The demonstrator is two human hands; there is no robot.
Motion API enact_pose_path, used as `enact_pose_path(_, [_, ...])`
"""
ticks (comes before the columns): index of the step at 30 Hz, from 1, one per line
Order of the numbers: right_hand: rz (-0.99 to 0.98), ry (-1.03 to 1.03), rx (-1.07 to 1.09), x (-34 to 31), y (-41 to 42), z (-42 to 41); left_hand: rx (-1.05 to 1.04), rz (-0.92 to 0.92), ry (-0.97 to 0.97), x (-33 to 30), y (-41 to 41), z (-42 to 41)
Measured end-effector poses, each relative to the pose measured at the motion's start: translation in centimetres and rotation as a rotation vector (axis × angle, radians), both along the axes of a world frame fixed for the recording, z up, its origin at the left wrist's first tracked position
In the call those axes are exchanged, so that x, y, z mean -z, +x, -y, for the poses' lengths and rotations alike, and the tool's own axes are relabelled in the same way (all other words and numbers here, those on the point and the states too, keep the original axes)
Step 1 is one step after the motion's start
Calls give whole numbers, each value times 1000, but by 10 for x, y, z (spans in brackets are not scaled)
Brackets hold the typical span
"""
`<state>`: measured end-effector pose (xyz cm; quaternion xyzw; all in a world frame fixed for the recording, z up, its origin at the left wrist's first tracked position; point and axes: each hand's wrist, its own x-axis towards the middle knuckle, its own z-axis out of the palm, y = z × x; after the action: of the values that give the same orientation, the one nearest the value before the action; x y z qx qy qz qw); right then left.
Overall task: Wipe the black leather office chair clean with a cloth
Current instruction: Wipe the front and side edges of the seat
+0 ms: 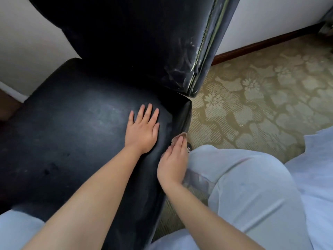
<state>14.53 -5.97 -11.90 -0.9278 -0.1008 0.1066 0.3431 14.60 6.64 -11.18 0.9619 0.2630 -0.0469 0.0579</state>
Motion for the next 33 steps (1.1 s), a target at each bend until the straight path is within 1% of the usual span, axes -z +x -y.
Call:
enact_pose_path(3, [-34, 10, 8, -4, -65, 21, 3, -11, -15, -3, -6, 7])
enact_pose_path(5, [-58, 1, 2, -8, -81, 27, 10, -22, -19, -5, -12, 11])
enact_pose_path(9, [-119, -29, 8, -9, -50, 17, 72, -36, -28, -7, -32, 21])
enact_pose_path(12, [-131, 39, 30, -6, -2, 7, 108, -58, -34, -9, -54, 30])
enact_pose_path(15, [-161, 73, -48, -7, 16, 10, 147, -74, -25, -9, -72, 39])
enact_pose_path(17, [-91, 19, -82, -5, -14, 21, 160, -60, -8, -8, -78, 41])
enact_pose_path(19, [-16, -9, -67, -3, -74, 36, 165, -38, 2, -8, -79, 41])
enact_pose_path(20, [-9, -10, -48, -4, -105, 45, 166, -32, 5, -8, -80, 40])
enact_pose_path(22, [-58, 19, 6, -7, -152, 56, 179, -40, 15, -9, -82, 41])
enact_pose_path(24, [-168, 20, 42, -7, -170, 57, 185, -50, 14, -9, -85, 42])
enact_pose_path(26, [-240, 18, 119, -8, -162, 50, 180, -55, 5, -11, -85, 42])
enact_pose_path(28, [-268, 12, 186, -10, -142, 40, 167, -65, -10, -12, -85, 42])
enact_pose_path(31, [-257, 10, 128, -10, -83, 29, 163, -78, -43, -14, -93, 46])
enact_pose_path(33, [-270, 66, 72, -9, -40, 24, 182, -78, -55, -14, -104, 51])
